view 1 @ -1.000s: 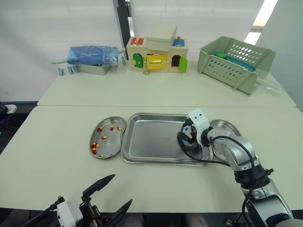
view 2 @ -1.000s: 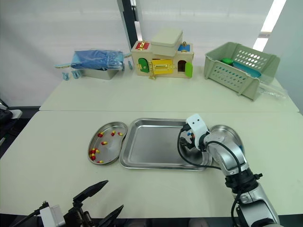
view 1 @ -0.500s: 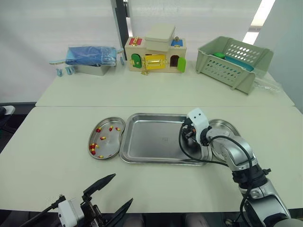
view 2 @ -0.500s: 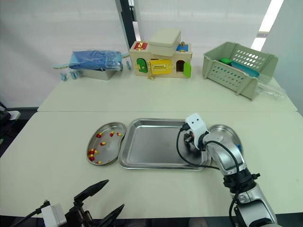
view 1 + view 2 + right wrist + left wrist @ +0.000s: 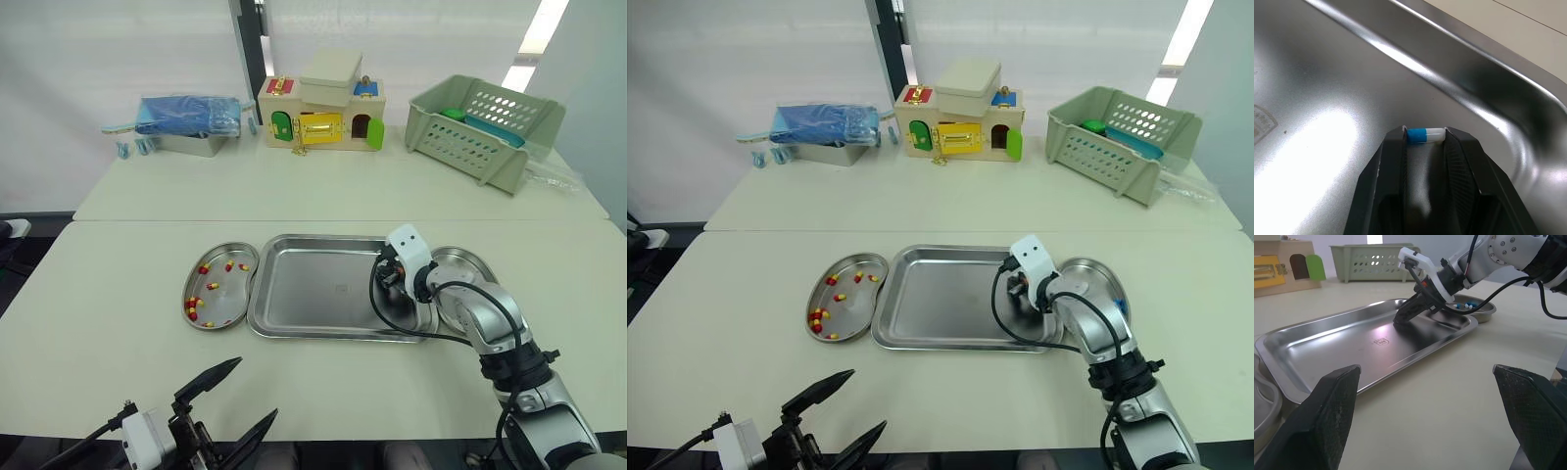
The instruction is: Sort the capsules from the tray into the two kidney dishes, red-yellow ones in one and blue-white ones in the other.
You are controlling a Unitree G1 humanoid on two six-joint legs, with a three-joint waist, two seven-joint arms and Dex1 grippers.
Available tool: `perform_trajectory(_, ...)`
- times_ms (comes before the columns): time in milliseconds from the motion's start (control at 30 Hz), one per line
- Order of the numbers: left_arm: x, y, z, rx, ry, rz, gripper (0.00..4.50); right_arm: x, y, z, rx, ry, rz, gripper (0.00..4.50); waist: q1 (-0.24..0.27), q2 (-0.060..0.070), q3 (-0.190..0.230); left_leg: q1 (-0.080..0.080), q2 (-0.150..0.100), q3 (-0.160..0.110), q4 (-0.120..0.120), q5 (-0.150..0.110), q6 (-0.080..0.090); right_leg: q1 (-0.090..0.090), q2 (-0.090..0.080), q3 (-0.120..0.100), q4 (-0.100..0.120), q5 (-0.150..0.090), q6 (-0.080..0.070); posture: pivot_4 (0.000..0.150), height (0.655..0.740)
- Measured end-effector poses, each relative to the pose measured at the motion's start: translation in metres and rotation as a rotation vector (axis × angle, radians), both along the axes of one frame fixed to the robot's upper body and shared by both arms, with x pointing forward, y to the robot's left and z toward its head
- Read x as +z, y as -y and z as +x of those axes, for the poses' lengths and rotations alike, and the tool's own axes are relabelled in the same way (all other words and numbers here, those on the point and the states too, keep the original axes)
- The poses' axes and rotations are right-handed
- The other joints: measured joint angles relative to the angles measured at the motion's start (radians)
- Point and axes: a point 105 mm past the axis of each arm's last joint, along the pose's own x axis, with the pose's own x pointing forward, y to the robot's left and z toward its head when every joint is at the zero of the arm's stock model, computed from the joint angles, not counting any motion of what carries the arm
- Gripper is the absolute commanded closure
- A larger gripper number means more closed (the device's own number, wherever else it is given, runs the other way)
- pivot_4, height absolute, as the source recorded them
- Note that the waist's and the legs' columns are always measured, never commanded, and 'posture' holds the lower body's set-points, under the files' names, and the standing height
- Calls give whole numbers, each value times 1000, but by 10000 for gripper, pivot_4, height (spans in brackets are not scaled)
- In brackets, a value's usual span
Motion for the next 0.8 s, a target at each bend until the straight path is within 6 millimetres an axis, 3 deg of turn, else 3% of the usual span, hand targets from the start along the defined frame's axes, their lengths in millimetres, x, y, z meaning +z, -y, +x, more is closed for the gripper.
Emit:
perform_trajectory(233,0,0,0,7,-5,-1,0,0,-1,-4,34,-12,31,35370,0,0,0,0,0,0,0,0,0,0,0,0,0,0,0,1500,7400)
perform_trajectory(367,1,1,-1,-18,-6,12,0,15,10,-18,128,9,68,35370,5,1,1,-2,0,0,0,0,0,-1,0,0,-1,0,0,1500,7400)
perform_trajectory(500,1,6,-4,-90,-18,35,0,48,35,-41,245,87,119,35370,17,1,1,-3,0,0,0,0,0,-1,0,-1,-2,0,0,1500,7400)
perform_trajectory(600,2,9,-4,-154,-6,52,0,53,68,-61,280,72,102,35370,25,1,2,-3,0,0,0,0,0,0,0,-1,-3,0,0,1500,7400)
perform_trajectory(800,8,15,2,-241,35,54,0,56,116,-73,233,81,54,35370,16,1,2,-2,0,1,0,0,0,0,0,0,-1,0,0,1500,7400)
